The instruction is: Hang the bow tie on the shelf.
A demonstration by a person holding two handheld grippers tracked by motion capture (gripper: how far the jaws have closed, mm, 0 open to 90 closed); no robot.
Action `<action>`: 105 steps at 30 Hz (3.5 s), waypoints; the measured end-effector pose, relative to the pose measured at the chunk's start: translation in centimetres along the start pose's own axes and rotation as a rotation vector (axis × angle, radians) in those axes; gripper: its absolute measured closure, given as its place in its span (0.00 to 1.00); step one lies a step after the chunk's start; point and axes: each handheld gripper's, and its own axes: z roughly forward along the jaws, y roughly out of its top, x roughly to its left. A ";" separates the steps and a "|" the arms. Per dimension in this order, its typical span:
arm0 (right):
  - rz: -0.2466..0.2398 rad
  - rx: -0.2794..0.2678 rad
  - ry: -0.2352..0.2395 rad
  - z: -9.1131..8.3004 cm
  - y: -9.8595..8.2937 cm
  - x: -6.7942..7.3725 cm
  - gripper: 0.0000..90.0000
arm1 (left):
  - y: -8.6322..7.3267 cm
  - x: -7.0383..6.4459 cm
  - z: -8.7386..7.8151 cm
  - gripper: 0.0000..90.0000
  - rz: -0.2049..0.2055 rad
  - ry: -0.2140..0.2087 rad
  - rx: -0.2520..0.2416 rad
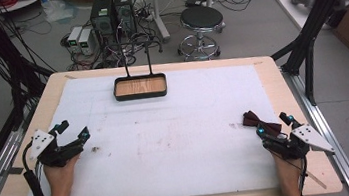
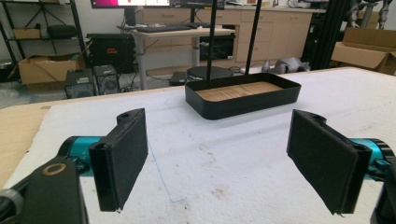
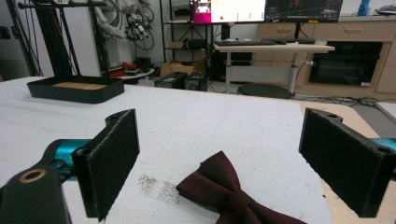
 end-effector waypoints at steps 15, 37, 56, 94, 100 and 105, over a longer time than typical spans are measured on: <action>-0.011 0.008 0.009 0.0 0.0 0.1 0.13 | 0.0 0.0 0.1 0.23 -0.003 -0.002 0.004; -0.025 0.008 0.044 0.1 0.1 0.1 0.17 | 0.0 0.0 0.1 0.22 -0.009 -0.002 0.010; -0.067 0.115 0.111 1.8 0.9 -1.8 0.28 | 0.0 0.0 0.2 0.23 -0.007 -0.004 0.010; -0.261 0.480 0.212 4.8 1.9 -2.9 0.84 | 0.0 0.1 0.5 0.23 -0.032 -0.001 0.002; -0.260 0.417 0.250 5.6 3.7 -1.4 0.84 | -0.1 0.0 0.4 0.22 -0.032 -0.008 0.001; -0.287 0.411 0.281 6.7 5.5 0.3 0.84 | -0.1 0.0 0.4 0.23 -0.026 -0.008 0.000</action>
